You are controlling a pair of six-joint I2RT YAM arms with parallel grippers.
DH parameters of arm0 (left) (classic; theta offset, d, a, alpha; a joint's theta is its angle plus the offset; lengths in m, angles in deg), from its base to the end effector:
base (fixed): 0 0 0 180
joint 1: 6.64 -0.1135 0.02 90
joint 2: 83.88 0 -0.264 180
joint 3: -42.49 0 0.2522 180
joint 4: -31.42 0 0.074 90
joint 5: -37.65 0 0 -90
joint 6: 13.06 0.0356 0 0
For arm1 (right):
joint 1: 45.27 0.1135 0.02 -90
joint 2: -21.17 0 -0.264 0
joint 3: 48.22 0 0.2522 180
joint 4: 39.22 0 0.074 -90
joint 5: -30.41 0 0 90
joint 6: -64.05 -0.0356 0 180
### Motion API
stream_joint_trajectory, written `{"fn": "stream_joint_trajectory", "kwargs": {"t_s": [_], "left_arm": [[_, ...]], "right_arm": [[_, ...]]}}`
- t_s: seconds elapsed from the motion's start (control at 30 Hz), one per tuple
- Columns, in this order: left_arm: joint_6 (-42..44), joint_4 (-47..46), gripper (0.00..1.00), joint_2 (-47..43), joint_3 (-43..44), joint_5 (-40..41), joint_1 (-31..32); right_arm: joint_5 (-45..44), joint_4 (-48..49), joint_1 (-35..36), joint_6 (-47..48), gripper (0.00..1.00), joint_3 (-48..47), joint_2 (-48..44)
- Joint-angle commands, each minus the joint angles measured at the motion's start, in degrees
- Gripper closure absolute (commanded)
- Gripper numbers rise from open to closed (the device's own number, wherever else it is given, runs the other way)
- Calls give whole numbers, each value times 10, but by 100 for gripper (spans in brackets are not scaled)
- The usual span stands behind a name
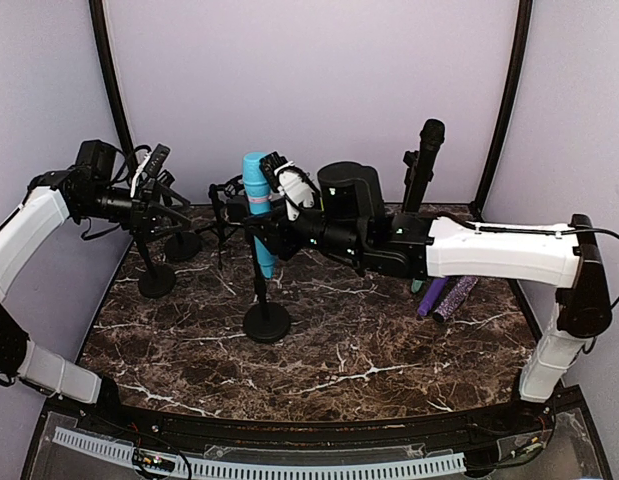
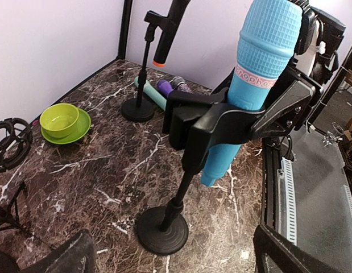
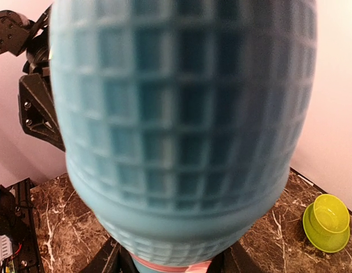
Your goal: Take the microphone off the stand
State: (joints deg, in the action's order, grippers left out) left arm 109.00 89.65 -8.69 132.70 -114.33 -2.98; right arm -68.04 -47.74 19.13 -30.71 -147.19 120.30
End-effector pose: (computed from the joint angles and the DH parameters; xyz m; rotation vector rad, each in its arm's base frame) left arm 0.2597 -0.0481 0.3720 1.0798 1.6997 -0.9280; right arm 0.1871 0.3784 0.3570 -0.7864 1.5988 0.7587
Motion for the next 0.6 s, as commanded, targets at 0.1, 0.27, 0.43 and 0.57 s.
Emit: {"fn": "stream_joint_trajectory", "kwargs": {"t_s": [0.1, 0.27, 0.43, 0.57], "left_arm": [[105, 74, 1, 6, 4, -57, 36], [147, 96, 1, 32, 34, -39, 75], [176, 82, 1, 67, 62, -14, 110], [228, 112, 1, 119, 120, -20, 127]], "right_arm": [[44, 73, 17, -1, 64, 30, -35], [47, 58, 16, -8, 38, 22, -45], [63, 52, 15, -8, 37, 3, -48], [61, 35, 15, -7, 43, -17, -47]]}}
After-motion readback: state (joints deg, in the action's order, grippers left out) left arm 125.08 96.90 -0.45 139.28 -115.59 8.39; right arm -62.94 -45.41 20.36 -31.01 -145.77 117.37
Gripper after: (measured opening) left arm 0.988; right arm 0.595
